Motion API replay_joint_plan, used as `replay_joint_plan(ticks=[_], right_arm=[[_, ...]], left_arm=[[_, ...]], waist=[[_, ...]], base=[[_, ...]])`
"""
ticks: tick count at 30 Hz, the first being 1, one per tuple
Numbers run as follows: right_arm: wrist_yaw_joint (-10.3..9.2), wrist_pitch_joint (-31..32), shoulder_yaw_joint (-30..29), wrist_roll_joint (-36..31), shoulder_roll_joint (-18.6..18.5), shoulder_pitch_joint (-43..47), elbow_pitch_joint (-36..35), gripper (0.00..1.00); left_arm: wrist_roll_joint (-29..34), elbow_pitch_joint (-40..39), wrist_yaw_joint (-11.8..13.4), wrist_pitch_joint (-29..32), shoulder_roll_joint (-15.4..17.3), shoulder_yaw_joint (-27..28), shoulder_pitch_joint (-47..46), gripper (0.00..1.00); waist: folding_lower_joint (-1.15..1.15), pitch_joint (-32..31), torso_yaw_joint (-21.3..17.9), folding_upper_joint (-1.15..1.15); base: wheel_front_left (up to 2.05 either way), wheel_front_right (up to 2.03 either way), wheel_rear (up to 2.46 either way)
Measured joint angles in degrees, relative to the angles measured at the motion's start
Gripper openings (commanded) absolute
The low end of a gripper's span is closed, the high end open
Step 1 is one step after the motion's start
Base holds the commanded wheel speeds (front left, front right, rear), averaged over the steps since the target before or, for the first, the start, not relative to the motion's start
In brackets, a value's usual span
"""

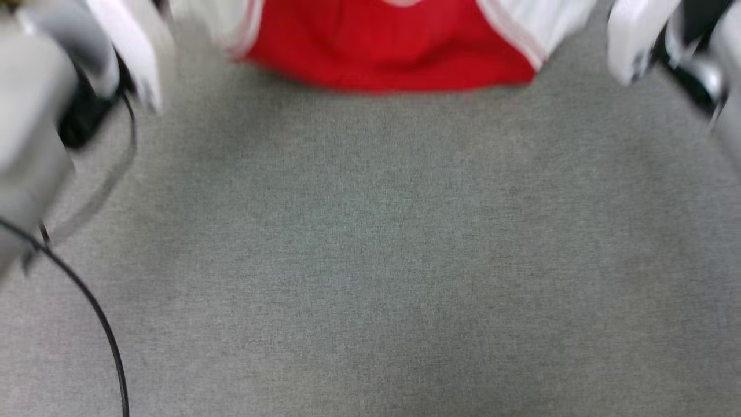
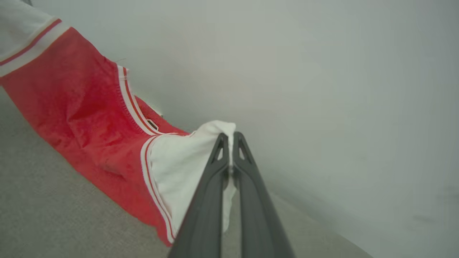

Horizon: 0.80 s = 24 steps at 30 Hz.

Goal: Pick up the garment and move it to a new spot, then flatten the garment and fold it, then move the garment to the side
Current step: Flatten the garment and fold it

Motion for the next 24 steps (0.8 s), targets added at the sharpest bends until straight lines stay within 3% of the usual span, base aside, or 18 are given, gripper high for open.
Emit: replay_joint_plan(ticks=[10, 17, 24], right_arm=[[0.0, -4.77, 6.95, 8.25, -3.5, 17.86, -5.86, 0.0], [0.0, -5.49, 10.0, 11.9, -9.65, 29.85, -11.51, 0.0], [0.0, -4.82, 8.82, 15.3, -14.92, 41.08, -17.46, 0.0]], left_arm=[[-6.06, -10.42, 7.42, -5.34, 6.71, -2.82, 25.52, 0.0], [-11.52, -20.17, 14.0, -8.09, 12.58, -4.01, 41.28, 0.0], [-17.3, -26.98, 19.71, -10.54, 16.37, -2.82, 53.89, 0.0]], waist=[[0.0, -6.33, -0.41, 0.0], [-0.01, -11.72, -0.96, 0.0], [-0.02, -16.61, -1.77, 0.0]], base=[[0.0, 0.0, 0.0], [0.0, 0.0, 0.0], [0.0, 0.0, 0.0]])
